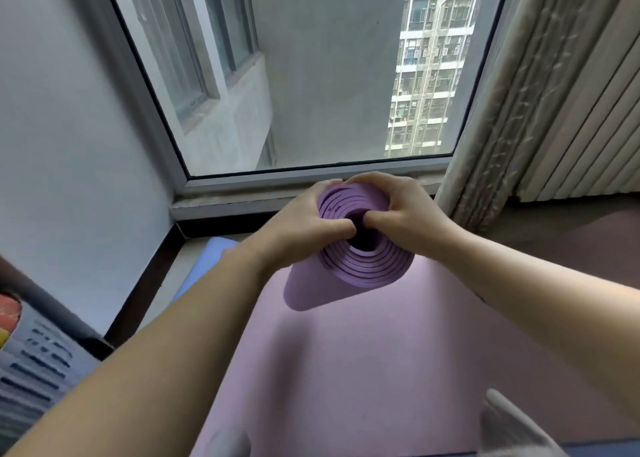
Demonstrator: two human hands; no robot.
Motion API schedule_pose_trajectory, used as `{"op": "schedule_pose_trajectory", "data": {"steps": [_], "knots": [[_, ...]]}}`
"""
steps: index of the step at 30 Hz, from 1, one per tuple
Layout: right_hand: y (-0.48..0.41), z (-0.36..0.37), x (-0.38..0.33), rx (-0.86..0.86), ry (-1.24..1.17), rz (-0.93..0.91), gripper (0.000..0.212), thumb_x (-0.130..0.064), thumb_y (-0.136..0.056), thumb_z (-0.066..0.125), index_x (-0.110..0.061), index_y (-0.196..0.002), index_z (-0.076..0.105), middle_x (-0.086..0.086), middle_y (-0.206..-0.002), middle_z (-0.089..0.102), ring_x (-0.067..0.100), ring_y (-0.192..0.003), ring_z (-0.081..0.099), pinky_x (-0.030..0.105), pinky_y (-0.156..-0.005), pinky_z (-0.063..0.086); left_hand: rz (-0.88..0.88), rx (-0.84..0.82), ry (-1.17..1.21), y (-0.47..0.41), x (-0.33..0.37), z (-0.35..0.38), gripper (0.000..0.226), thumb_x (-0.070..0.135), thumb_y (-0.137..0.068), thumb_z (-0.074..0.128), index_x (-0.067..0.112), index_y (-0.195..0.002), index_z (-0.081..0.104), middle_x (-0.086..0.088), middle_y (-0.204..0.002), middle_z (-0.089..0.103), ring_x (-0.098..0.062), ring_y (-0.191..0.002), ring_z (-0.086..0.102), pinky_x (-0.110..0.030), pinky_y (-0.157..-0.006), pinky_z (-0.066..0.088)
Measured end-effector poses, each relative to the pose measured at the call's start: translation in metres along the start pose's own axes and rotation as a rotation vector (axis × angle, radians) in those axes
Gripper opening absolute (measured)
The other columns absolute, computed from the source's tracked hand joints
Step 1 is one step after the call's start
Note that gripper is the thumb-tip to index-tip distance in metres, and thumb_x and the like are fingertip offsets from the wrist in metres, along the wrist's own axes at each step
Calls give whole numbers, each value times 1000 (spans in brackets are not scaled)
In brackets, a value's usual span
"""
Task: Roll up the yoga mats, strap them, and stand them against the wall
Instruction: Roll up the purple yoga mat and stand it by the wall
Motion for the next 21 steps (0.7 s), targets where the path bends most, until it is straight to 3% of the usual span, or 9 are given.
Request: {"op": "schedule_pose_trajectory", "data": {"steps": [3, 5, 7, 11, 14, 17, 21], "knots": [[-35, 9, 55, 43, -131, 37, 45, -13, -64, 60, -31, -105, 63, -12, -97, 69, 0, -90, 64, 13, -81, 47, 48, 68, -95, -50, -14, 1, 58, 29, -73, 68, 36, -128, 48, 15, -107, 59, -7, -100, 57, -13, -82, 43], [-59, 23, 90, 40, -182, 49, 45, -10, -64, 60, -32, -104, 62, -11, -98, 69, 2, -92, 64, 14, -83, 47, 57, 84, -195, -83, -30, 3, 55, 27, -80, 65, 30, -132, 49, 13, -110, 58, -5, -97, 52, -10, -73, 37], [-76, 35, 116, 16, -204, 67, 45, -9, -65, 60, -30, -104, 62, -10, -99, 68, 2, -92, 64, 16, -84, 48, 40, 51, -253, -110, -47, 10, 56, 29, -81, 63, 27, -135, 48, 9, -121, 58, -7, -103, 51, -10, -76, 35], [-92, 37, 142, 22, -216, 131, 46, -12, -68, 62, -25, -112, 60, -8, -102, 67, 3, -94, 62, 15, -85, 47, 16, -10, -286, -141, -55, 13, 60, 28, -83, 62, 22, -140, 45, 3, -134, 52, -11, -118, 49, -15, -90, 33], [-99, 35, 153, -49, -12, 238, 52, -14, -75, 67, -20, -124, 54, -3, -111, 62, 11, -102, 58, 22, -88, 45, -11, -28, -278, -148, -53, 14, 50, 27, -83, 61, 22, -132, 51, 1, -129, 54, -13, -114, 51, -18, -90, 36], [-97, 30, 161, -128, 106, 300, 41, -13, -73, 68, -25, -111, 61, -5, -98, 68, 16, -93, 63, 32, -82, 51, -7, -7, -312, -142, -46, 24, 44, 28, -83, 60, 20, -125, 55, 1, -121, 54, -15, -108, 53, -24, -91, 41], [-87, 13, 160, 39, 95, 219, 35, -10, -71, 65, -23, -104, 67, -5, -88, 70, 16, -85, 64, 35, -79, 52, 18, 47, -421, -146, -35, 29, 44, 41, -77, 55, 21, -116, 59, 2, -112, 57, -19, -103, 55, -31, -89, 45]]}}
Point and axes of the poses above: each hand's wrist, its own y-axis away from the middle knuckle, its own z-axis out of the palm, x = y × z, the point moved 10 cm from there along -y, towards the middle knuckle
